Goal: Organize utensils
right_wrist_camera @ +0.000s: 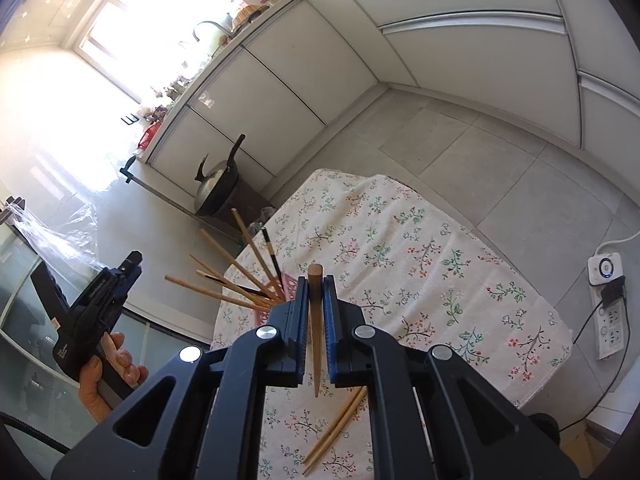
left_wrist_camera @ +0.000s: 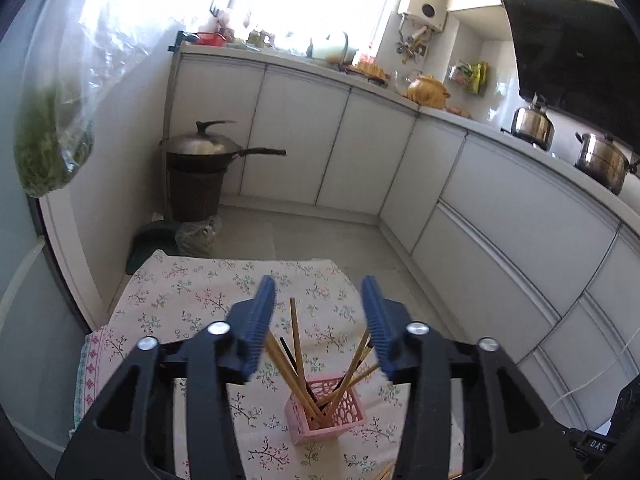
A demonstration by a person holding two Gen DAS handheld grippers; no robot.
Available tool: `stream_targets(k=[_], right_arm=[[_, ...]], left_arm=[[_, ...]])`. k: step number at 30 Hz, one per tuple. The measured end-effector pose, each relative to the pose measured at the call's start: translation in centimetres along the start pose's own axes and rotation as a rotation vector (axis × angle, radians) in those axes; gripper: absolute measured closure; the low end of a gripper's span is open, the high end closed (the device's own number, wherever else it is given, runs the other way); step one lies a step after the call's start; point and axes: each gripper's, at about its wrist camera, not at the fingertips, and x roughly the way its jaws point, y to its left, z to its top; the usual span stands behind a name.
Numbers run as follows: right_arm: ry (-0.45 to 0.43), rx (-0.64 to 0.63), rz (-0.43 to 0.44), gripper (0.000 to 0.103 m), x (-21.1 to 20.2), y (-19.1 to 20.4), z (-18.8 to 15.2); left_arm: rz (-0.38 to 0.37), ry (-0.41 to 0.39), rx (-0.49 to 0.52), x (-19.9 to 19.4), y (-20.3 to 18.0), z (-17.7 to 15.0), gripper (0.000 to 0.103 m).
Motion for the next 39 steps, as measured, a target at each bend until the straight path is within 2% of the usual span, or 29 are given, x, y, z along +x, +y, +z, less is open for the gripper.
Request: stream_targets(k=[2,8,13,16,19,27,31,39], right_arm=[[-0.026,-0.016,0.007,0.095,-0.4,1.2,0.6],[-0.098,-0.071,0.010,0.095,-0.4,5.6,3.8],[-0.127,-0.138,-0.010,0.095,1.2,9.6,5.7],[-0.127,-0.179,-0.034,0.095,2.9,11.4,6.5],[-0.117,-0.220,-0.067,0.095,4.7,12.6,6.8],[-0.048,-0.268,-0.108,0.092,10.0,14.2,7.2],[-0.089,-0.283,-0.076,0.090,8.7,15.2,7.2],[-0.153,-0.420,-0.115,0.089,5.0,16.7,3.9]], left_arm=[[0.007,-0.030,-0.029,-1.0,0.6,0.6,0.044],[0.001,-0.020,-0.085,-2.2,2.4,1.2,0.041],[0.010,-0.070,-0.071,-3.9,2.6,2.0,0.041],[0.027,-0.115,-0.050,-5.2,2.5,2.4,0.041],[0.025,-0.127,-0.053,-5.7,2.7,2.6,0.041],[0.022,-0.062,-0.060,-4.0,3.1,2.2,0.041],[0.009,-0.042,-0.019,-3.5,1.8,1.8,0.040],[-0.012,-0.031,0.083,-3.5,-1.9,0.3,0.035]])
